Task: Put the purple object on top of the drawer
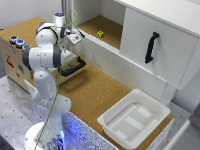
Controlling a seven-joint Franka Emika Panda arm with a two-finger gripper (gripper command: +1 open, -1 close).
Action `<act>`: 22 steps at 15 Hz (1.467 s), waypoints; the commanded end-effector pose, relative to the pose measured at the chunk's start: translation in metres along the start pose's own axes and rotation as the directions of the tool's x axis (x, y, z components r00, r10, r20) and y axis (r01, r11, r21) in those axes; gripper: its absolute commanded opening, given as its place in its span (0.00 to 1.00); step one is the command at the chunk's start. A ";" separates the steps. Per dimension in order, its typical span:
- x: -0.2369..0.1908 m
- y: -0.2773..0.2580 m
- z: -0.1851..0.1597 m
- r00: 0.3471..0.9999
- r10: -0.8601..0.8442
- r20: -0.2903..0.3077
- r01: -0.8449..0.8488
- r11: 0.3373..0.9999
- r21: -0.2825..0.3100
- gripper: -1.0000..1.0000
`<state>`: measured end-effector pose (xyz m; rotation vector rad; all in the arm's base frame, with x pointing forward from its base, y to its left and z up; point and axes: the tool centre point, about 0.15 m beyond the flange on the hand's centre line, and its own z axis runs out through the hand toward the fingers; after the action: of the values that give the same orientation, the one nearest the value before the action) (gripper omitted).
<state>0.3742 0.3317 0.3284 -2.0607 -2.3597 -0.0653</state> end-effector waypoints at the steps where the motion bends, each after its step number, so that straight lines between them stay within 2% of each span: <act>1: 0.006 0.007 0.016 1.000 0.015 0.001 -0.015 1.000 -0.004 1.00; 2: 0.006 0.006 0.016 1.000 0.021 0.013 -0.020 1.000 -0.011 0.00; 8: 0.006 -0.006 0.013 0.997 0.028 0.068 -0.026 0.999 -0.033 0.00; 11: 0.006 -0.014 -0.004 0.995 0.047 0.084 -0.042 0.997 -0.068 0.00; 15: 0.019 -0.017 -0.053 0.990 0.069 0.121 -0.050 0.987 -0.152 0.00; 19: 0.052 -0.013 -0.131 0.987 0.058 0.147 -0.016 0.962 -0.274 0.00; 22: 0.083 -0.003 -0.167 0.989 0.021 0.147 0.025 0.953 -0.303 0.00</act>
<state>0.3639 0.3630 0.4249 -2.1878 -2.4657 -0.3081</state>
